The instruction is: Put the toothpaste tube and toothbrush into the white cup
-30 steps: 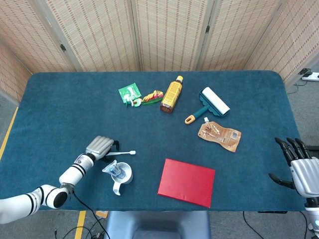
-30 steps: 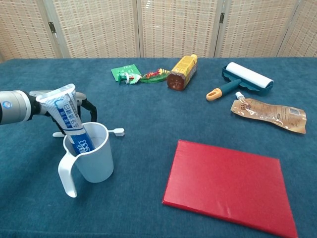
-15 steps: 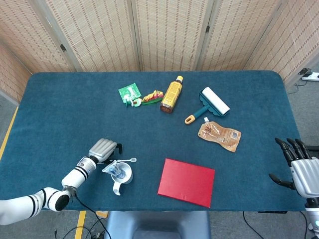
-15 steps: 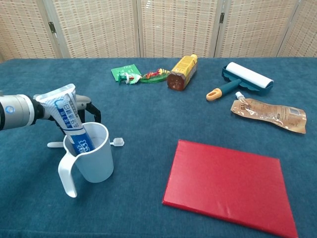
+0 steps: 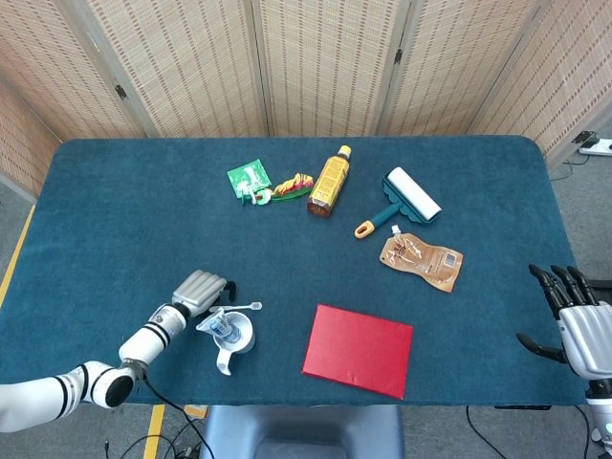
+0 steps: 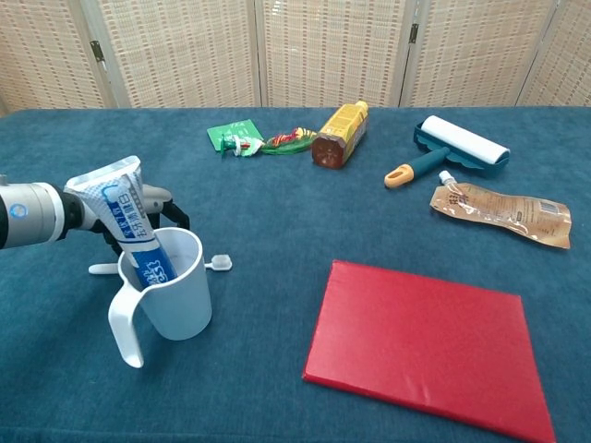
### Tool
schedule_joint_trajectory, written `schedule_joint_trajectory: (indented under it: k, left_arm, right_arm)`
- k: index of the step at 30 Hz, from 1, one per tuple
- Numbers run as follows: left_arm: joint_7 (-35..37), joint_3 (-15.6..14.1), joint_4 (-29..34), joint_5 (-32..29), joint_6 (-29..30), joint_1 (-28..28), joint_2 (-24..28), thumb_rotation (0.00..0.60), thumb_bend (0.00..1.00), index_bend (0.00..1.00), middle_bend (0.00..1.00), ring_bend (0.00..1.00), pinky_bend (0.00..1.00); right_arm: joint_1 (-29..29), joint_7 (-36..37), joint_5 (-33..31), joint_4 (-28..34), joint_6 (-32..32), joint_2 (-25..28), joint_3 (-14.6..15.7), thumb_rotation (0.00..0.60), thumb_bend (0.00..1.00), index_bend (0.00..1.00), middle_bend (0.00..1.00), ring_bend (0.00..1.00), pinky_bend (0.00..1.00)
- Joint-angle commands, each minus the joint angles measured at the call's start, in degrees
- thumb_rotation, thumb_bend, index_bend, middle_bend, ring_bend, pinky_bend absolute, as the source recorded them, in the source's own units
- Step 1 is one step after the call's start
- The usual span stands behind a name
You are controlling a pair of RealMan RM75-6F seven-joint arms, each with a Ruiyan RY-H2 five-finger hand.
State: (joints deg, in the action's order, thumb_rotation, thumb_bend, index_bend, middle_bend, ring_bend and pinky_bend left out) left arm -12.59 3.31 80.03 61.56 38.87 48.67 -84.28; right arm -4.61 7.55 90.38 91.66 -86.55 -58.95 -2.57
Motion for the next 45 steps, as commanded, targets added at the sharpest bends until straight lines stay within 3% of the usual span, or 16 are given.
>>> schedule_joint_trajectory:
  k: [1, 45]
  left_arm:
    - [0.04, -0.11, -0.03, 0.32, 0.20, -0.05, -0.22, 0.600, 0.38, 0.47, 1.00, 0.94, 1.00]
    - [-1.44, -0.06, -4.30, 0.25, 1.26, -0.15, -3.37, 0.600, 0.38, 0.58, 1.00, 0.94, 1.00]
  right_arm:
    - [0.00, 0.09, -0.05, -0.09, 0.06, -0.04, 0.02, 0.600, 0.05, 0.01, 0.18, 0.10, 0.08]
    - [0.42, 0.61, -0.22, -0.53, -0.36, -0.12, 0.04, 0.600, 0.05, 0.01, 0.18, 0.10, 0.08]
